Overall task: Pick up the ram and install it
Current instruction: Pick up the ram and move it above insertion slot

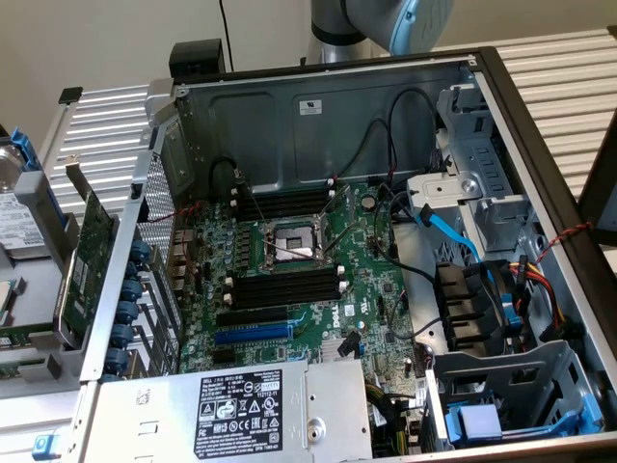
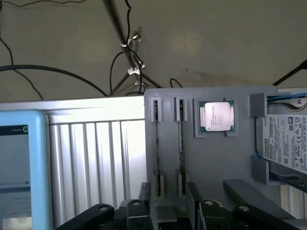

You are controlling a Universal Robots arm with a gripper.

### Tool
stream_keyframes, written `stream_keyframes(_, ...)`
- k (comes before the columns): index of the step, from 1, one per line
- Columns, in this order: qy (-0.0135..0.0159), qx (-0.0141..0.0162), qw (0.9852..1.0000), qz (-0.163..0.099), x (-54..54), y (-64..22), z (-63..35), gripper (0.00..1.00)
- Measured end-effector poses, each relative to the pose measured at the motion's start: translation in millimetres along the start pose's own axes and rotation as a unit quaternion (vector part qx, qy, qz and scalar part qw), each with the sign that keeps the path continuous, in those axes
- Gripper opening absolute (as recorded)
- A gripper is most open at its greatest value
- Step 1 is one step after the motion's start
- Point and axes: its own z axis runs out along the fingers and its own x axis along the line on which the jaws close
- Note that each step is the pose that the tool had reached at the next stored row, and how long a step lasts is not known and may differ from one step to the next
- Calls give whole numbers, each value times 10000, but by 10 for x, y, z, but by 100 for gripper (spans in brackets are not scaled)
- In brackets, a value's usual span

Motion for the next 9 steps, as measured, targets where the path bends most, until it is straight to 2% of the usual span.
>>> stream_keyframes(9,0,0,10000,0,6,1,162,42)
